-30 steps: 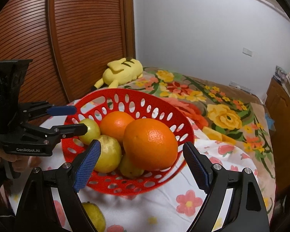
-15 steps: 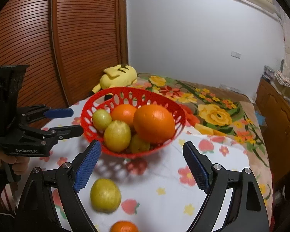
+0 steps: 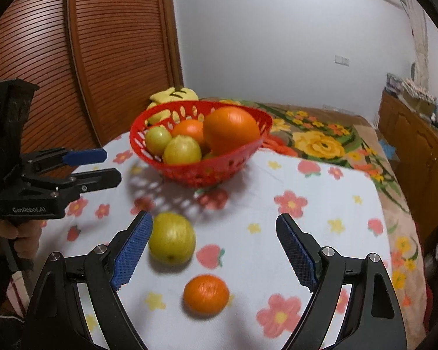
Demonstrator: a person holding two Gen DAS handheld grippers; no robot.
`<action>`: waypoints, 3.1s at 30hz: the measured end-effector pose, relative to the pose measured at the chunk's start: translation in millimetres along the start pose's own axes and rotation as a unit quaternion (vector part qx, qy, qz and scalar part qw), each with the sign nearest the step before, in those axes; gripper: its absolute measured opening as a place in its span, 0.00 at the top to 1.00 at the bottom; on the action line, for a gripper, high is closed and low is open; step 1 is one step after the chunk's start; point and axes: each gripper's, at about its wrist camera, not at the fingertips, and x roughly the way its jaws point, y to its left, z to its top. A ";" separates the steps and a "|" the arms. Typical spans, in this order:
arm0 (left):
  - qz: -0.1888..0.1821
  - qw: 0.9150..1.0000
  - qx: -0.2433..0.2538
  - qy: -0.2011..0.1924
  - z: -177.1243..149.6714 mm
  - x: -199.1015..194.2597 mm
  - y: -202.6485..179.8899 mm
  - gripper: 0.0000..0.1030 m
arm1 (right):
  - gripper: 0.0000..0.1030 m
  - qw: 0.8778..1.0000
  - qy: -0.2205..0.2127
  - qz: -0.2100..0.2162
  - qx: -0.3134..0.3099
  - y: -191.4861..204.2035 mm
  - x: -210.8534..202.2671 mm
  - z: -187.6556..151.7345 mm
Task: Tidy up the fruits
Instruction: 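Grasp the tangerine with the right tool while the left tool approaches the yellow pomelo, then grasp the large yellow pomelo with the left tool and lift it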
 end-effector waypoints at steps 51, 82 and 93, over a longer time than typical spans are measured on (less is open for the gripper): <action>-0.026 0.998 0.006 0.064 -29.9 40.6 -24.2 0.34 | 0.55 0.996 0.080 0.007 0.049 -2.6 33.6 -75.4; -0.029 0.993 0.041 0.104 -19.2 82.7 -51.3 0.31 | 0.55 0.996 0.053 -0.002 0.065 -14.8 17.1 -85.1; -0.040 0.993 0.036 0.101 -18.5 89.2 -47.8 0.31 | 0.55 0.997 0.052 -0.002 0.065 -14.2 16.9 -85.6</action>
